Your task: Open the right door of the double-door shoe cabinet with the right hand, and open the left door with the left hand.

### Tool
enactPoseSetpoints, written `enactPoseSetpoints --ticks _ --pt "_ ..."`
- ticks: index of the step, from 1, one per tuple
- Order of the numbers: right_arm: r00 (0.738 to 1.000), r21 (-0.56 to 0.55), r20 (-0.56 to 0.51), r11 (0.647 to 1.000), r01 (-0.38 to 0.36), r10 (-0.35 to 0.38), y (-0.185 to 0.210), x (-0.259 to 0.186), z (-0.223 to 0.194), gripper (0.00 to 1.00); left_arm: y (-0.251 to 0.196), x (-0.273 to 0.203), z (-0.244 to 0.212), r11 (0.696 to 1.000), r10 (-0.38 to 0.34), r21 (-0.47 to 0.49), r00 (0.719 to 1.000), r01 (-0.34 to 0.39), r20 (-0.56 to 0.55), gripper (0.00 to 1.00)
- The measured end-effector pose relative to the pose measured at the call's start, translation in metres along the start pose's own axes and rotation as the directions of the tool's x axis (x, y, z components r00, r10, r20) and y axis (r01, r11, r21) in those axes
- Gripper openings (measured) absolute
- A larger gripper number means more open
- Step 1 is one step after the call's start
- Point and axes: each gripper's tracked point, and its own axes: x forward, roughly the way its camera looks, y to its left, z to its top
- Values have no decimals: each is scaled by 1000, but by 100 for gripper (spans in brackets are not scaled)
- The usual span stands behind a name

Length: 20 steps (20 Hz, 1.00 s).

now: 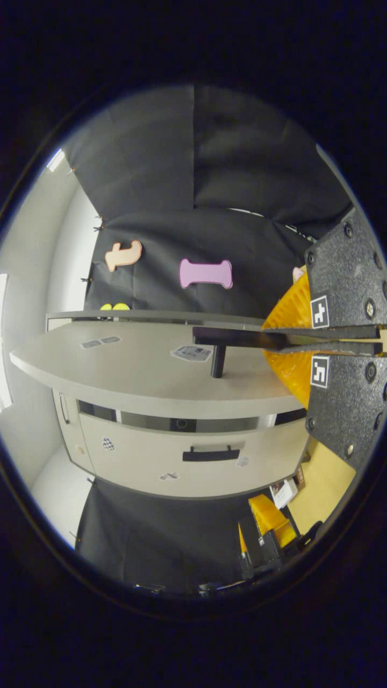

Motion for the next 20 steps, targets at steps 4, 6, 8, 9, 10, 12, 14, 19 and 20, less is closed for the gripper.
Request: enactPoseSetpoints --ticks 4,6,8,9,10,12,14,19,20 --pt "998 63 5 996 59 -60 -15 -1 -3 4 -1 6 -2 1000 1 0 1000 -1 -4 95" --pt "1000 112 10 994 15 -16 4 2 1 4 -3 10 -4 1000 1 -5 1000 -1 -12 95" --pt "1000 95 13 995 27 -29 0 -2 1 4 -3 12 -5 1000 1 -8 1000 -1 -16 95" --pt "999 84 23 996 36 -38 -7 -6 2 4 -1 12 -6 1000 4 -4 1000 -4 -15 95" --pt "998 68 36 996 57 -59 -10 -11 3 4 2 12 -6 1000 11 1 1000 -11 -14 95" --pt "995 34 71 997 62 -64 -10 -9 12 4 9 14 -8 1000 27 8 999 -27 -17 95" --pt "995 15 98 1000 10 -11 -3 -8 21 2 12 19 -10 1000 29 -1 999 -29 -26 95" --pt "991 44 111 996 -81 75 23 -4 18 4 16 27 -6 999 31 -20 999 -31 -16 95" --pt "990 76 107 992 -103 94 31 -2 17 4 17 27 -6 999 31 -14 999 -31 -20 95"
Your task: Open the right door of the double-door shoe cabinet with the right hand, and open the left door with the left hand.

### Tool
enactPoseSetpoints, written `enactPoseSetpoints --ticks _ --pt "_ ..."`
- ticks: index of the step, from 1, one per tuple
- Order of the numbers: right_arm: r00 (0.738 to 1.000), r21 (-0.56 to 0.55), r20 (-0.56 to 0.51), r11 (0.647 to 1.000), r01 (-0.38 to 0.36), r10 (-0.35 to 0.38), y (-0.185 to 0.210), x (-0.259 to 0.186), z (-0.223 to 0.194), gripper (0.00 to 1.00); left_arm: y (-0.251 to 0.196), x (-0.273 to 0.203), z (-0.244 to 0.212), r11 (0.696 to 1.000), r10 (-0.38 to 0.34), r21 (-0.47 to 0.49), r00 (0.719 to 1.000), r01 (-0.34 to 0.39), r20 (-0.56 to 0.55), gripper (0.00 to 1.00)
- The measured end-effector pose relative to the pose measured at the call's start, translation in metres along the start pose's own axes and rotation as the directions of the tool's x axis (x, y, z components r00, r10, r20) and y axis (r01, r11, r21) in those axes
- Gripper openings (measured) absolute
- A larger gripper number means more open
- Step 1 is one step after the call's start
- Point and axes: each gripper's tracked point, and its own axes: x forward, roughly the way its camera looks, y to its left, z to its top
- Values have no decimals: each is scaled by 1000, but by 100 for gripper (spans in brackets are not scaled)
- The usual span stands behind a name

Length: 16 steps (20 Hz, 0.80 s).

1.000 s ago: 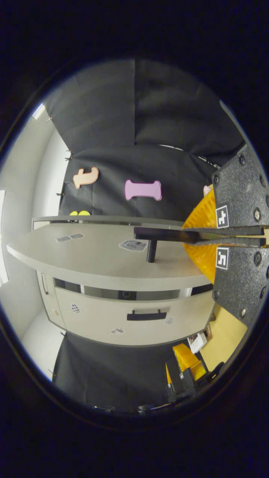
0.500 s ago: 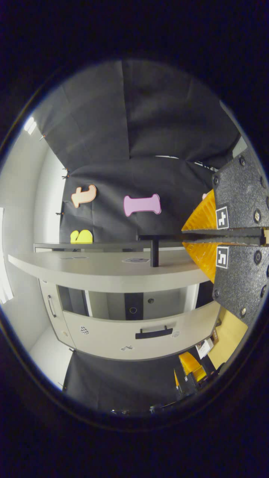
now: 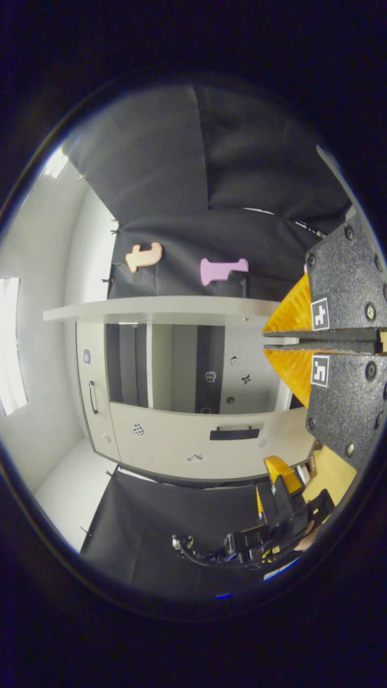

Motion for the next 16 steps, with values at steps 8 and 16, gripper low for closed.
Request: enactPoseSetpoints --ticks 8,16 --pt "999 46 -53 999 15 -13 12 5 -17 20 -1 14 23 999 -22 30 999 21 33 95" --pt "999 -51 -38 999 -10 8 28 -1 -22 83 -5 82 58 998 -20 65 999 16 48 95"
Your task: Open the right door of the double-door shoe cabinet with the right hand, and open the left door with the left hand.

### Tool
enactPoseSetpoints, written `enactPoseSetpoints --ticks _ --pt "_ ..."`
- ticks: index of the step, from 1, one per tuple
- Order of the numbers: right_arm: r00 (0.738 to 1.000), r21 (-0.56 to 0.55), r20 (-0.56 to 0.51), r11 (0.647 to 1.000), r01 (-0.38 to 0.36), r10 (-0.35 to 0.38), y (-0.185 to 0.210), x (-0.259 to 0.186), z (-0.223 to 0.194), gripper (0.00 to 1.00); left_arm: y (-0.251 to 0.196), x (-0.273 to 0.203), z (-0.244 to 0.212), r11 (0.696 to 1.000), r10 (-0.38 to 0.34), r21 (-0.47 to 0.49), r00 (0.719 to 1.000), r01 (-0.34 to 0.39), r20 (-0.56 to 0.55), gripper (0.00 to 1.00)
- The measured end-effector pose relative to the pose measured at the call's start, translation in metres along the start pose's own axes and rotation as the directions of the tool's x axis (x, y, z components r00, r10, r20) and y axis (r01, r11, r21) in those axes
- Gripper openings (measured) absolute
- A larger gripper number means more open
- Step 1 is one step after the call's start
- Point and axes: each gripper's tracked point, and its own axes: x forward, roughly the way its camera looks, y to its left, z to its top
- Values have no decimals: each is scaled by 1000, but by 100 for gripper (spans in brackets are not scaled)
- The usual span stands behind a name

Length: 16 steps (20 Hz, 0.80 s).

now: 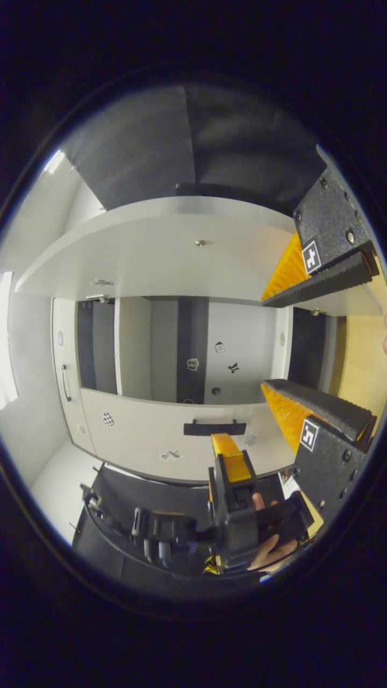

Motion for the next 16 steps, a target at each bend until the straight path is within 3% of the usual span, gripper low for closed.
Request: enactPoseSetpoints --ticks 11,16 --pt "1000 26 6 1000 -15 15 -3 -8 2 83 -5 59 -1 998 30 65 999 -28 -21 96" --pt "1000 24 6 1000 -20 20 -2 -2 1 83 -1 71 -3 999 33 15 999 -33 -30 94"
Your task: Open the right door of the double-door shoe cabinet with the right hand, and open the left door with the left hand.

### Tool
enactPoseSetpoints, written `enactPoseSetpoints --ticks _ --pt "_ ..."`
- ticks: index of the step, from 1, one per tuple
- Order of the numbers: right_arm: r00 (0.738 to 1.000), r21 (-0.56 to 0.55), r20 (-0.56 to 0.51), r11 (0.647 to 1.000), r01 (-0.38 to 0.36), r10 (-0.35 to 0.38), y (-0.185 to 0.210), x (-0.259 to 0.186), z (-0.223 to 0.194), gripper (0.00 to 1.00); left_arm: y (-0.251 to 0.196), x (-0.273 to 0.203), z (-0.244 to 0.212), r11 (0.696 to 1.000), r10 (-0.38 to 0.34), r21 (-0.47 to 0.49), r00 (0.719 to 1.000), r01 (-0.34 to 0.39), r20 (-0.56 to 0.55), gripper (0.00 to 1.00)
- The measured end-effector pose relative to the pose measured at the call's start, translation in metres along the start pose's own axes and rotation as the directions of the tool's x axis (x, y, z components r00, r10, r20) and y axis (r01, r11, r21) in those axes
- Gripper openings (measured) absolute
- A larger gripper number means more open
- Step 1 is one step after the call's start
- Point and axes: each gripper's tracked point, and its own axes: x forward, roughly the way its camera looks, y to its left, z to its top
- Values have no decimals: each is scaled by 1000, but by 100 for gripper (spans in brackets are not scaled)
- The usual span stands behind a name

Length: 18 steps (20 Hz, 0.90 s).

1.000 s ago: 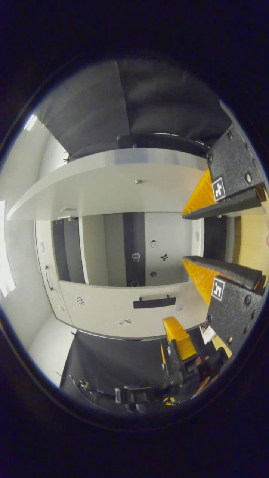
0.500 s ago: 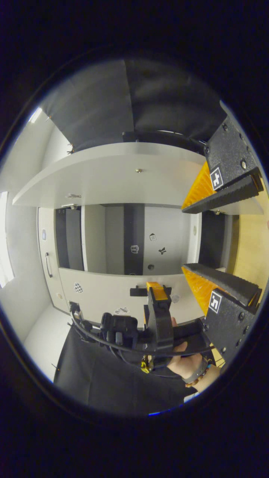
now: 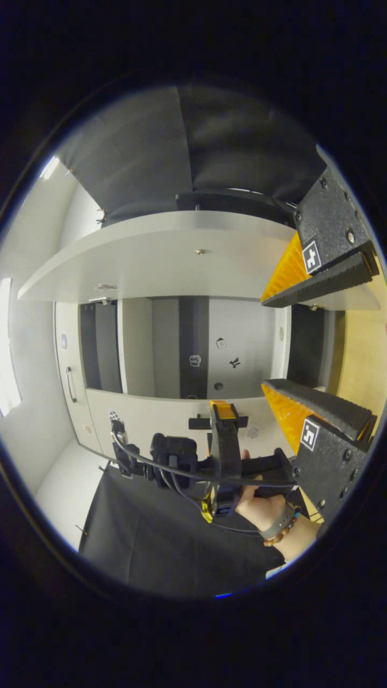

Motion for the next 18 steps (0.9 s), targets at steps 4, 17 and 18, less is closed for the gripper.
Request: enactPoseSetpoints --ticks 4,17,18 --pt "1000 -5 2 1000 -2 2 0 5 1 83 5 7 -11 998 -9 -69 999 5 -48 80" --pt "1000 -2 -2 1000 -20 20 8 14 -3 83 2 15 -9 1000 15 -18 1000 -14 13 23" --pt "1000 -2 -1 1000 -16 16 7 15 -3 83 2 9 -8 999 9 -40 1000 -8 16 18"
